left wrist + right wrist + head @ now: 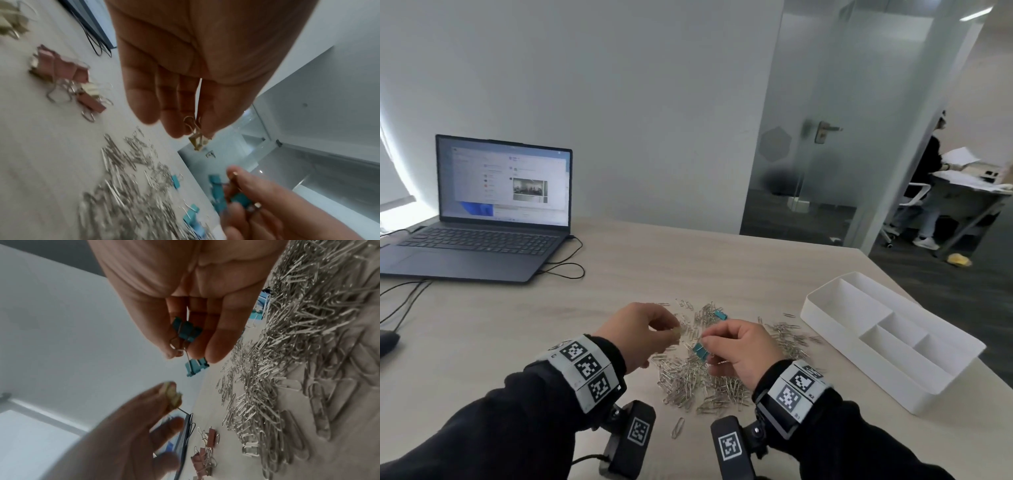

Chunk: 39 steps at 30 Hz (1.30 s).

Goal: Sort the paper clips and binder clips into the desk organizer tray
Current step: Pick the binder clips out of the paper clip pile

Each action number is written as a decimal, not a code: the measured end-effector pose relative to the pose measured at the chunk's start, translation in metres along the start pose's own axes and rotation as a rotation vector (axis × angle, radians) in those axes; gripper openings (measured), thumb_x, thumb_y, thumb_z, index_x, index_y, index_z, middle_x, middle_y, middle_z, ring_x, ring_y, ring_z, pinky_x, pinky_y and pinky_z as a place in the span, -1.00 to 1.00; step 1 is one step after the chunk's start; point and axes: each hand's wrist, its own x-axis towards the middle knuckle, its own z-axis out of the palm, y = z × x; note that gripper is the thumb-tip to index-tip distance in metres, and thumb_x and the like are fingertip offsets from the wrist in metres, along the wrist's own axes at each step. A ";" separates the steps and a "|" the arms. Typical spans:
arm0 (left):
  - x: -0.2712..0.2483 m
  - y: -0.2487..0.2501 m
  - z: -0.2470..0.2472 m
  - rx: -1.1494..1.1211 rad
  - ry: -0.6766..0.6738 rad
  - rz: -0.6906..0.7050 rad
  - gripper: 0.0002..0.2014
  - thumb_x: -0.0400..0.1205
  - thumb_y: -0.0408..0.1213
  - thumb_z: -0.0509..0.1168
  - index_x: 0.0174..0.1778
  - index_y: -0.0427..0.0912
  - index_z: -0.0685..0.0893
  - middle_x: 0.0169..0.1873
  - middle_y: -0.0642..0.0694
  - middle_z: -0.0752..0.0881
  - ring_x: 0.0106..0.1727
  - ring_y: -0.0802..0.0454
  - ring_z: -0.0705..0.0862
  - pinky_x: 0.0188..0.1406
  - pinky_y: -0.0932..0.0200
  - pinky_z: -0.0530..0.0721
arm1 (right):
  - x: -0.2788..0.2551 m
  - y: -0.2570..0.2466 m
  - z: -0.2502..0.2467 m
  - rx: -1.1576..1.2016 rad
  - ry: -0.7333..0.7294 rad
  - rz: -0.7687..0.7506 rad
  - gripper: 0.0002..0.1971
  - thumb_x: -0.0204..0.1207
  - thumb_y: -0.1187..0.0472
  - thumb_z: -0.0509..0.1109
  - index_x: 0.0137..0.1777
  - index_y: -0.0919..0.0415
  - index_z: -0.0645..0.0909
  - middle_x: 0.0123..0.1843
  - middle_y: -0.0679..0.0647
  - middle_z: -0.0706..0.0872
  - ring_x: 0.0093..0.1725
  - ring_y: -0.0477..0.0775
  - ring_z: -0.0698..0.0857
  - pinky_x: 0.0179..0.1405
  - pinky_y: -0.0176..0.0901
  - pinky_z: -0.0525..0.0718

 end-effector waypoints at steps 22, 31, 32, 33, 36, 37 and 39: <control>-0.012 0.023 0.017 -0.478 -0.169 -0.026 -0.80 0.57 -0.21 0.47 0.10 0.07 0.74 -0.13 -0.03 0.85 -0.10 0.03 0.85 -0.31 0.08 0.80 | 0.000 -0.011 0.004 0.328 -0.027 0.064 -0.93 0.52 0.43 0.45 -0.12 0.29 0.74 -0.31 0.16 0.73 -0.41 0.03 0.68 -0.48 -0.17 0.69; -0.012 0.014 0.019 -0.536 -0.058 -0.103 -0.92 0.53 -0.43 0.47 -0.10 -0.23 0.79 -0.30 -0.11 0.82 -0.18 0.05 0.85 -0.38 0.13 0.79 | -0.004 -0.009 0.005 0.265 -0.036 0.032 -0.94 0.49 0.41 0.50 -0.10 0.28 0.73 -0.25 0.16 0.74 -0.45 0.00 0.65 -0.65 -0.27 0.53; -0.012 0.013 0.018 -0.532 -0.047 -0.104 -0.93 0.53 -0.42 0.48 -0.11 -0.23 0.77 -0.32 -0.10 0.81 -0.19 0.06 0.85 -0.40 0.14 0.77 | -0.004 -0.008 0.005 0.258 -0.025 0.028 -0.94 0.47 0.41 0.51 -0.14 0.27 0.72 -0.26 0.17 0.72 -0.48 -0.01 0.61 -0.67 -0.27 0.49; -0.011 0.013 0.017 -0.537 -0.039 -0.106 -0.94 0.52 -0.40 0.49 -0.13 -0.23 0.76 -0.32 -0.09 0.81 -0.19 0.06 0.85 -0.41 0.15 0.76 | -0.003 -0.008 0.005 0.254 -0.018 0.024 -0.93 0.45 0.40 0.53 -0.18 0.26 0.70 -0.28 0.16 0.70 -0.51 -0.03 0.57 -0.68 -0.27 0.47; -0.011 0.011 0.013 -0.558 -0.038 -0.120 -0.92 0.50 -0.36 0.52 -0.21 -0.20 0.74 -0.32 -0.09 0.79 -0.16 0.03 0.85 -0.42 0.17 0.73 | -0.005 -0.009 0.006 0.264 -0.023 0.028 -0.84 0.30 0.30 0.61 -0.20 0.29 0.68 -0.38 0.12 0.63 -0.52 -0.03 0.52 -0.67 -0.28 0.49; -0.011 0.010 0.012 -0.565 -0.044 -0.125 -0.91 0.49 -0.35 0.53 -0.21 -0.20 0.74 -0.32 -0.09 0.79 -0.17 0.04 0.84 -0.43 0.18 0.72 | -0.005 -0.010 0.007 0.276 -0.030 0.029 -0.81 0.26 0.28 0.61 -0.18 0.30 0.70 -0.40 0.11 0.62 -0.51 -0.03 0.53 -0.66 -0.28 0.52; -0.012 0.008 0.008 -0.580 -0.056 -0.133 -0.92 0.50 -0.35 0.53 -0.18 -0.21 0.75 -0.29 -0.08 0.80 -0.21 0.08 0.82 -0.48 0.22 0.70 | -0.005 -0.011 0.008 0.334 -0.045 0.028 -0.82 0.30 0.35 0.58 -0.10 0.33 0.73 -0.38 0.10 0.64 -0.47 -0.04 0.58 -0.63 -0.29 0.58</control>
